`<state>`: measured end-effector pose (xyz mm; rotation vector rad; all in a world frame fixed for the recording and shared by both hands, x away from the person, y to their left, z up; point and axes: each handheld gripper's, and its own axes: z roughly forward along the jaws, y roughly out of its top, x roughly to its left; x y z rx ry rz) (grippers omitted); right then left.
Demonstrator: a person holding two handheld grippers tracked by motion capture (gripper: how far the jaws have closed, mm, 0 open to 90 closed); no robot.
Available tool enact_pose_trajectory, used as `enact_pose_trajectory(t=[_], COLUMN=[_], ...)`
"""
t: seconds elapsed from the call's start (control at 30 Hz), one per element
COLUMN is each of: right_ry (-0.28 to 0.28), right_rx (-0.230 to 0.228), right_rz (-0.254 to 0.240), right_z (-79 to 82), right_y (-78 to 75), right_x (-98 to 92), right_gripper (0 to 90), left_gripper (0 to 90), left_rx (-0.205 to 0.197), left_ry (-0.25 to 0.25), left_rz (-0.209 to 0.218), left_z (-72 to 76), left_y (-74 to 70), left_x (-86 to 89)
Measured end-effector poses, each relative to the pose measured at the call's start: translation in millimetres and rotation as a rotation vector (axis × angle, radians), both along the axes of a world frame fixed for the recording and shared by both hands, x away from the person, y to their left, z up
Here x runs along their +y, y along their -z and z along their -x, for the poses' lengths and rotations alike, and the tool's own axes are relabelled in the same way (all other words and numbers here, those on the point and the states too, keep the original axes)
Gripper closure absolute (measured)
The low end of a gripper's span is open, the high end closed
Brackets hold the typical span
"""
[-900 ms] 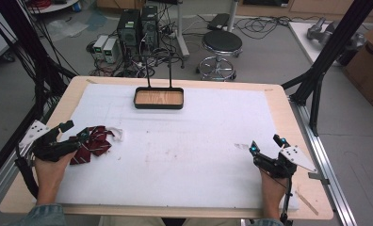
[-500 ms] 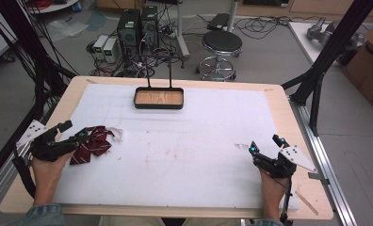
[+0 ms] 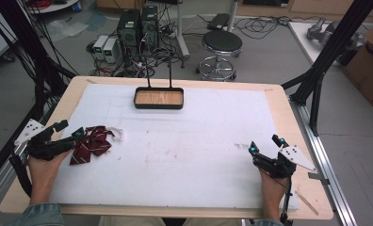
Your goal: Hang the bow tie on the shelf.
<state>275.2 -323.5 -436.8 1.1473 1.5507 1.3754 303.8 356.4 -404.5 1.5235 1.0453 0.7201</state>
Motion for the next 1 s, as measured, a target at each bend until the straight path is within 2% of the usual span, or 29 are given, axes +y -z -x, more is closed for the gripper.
enact_pose_trajectory(t=[0.1,0.27,0.37,0.47,0.53,0.57,0.6,0.63,0.67,0.7,0.73,0.8,0.87,1.0], right_ry=[0.002,0.000,-0.001,0.002,0.000,0.001,0.000,-0.001,-0.001,-0.002,-0.002,-0.002,-0.003,-0.004], right_rx=[-0.003,-0.001,-0.001,-0.001,-0.002,0.000,-0.001,-0.001,0.003,0.003,0.003,0.003,0.005,0.003], right_rz=[0.004,0.004,0.005,0.001,0.002,0.000,-0.001,-0.001,-0.001,0.001,0.001,0.002,0.003,0.002], right_z=[0.0,0.5,0.6,0.2,-0.3,-0.2,-0.2,-0.3,-0.2,-0.3,-0.3,-0.3,-0.2,-0.4], right_y=[-0.1,-0.2,-0.2,-0.1,0.1,0.2,0.2,0.2,0.2,0.2,0.2,0.2,0.2,0.2], right_x=[-0.1,-0.2,0.0,-0.1,-0.4,-0.2,-0.2,-0.2,0.0,0.1,0.1,0.2,0.2,0.5], right_gripper=[11.8,11.8,11.8,11.8,11.8,11.8,11.8,11.8,11.8,11.8,11.8,11.9,11.9,11.9], left_gripper=[24.2,24.6,25.3,25.6,26.3,26.8,26.8,27.2,28.4,29.7,31.8,33.1,34.7,35.8], left_rx=[0.000,0.010,0.033,0.054,0.082,0.118,0.138,0.138,0.163,0.192,0.192,0.228,0.240,0.292], left_ry=[-0.001,-0.009,-0.036,-0.048,-0.040,-0.032,-0.032,-0.032,-0.032,-0.008,-0.008,-0.003,0.001,-0.001], left_rz=[0.012,0.007,-0.030,-0.050,-0.069,-0.080,-0.081,-0.081,-0.078,-0.069,-0.069,-0.084,-0.084,-0.093], left_z=[-1.2,-2.1,-3.7,-6.7,-10.6,-15.3,-18.0,-18.0,-20.8,-25.8,-25.8,-32.1,-33.9,-39.4], left_y=[0.7,2.7,5.8,9.9,13.3,16.8,18.4,18.4,19.7,22.1,22.1,24.5,25.2,29.3], left_x=[1.7,4.7,6.1,7.4,7.7,7.0,6.6,6.6,6.0,5.2,5.2,3.4,3.5,3.1])
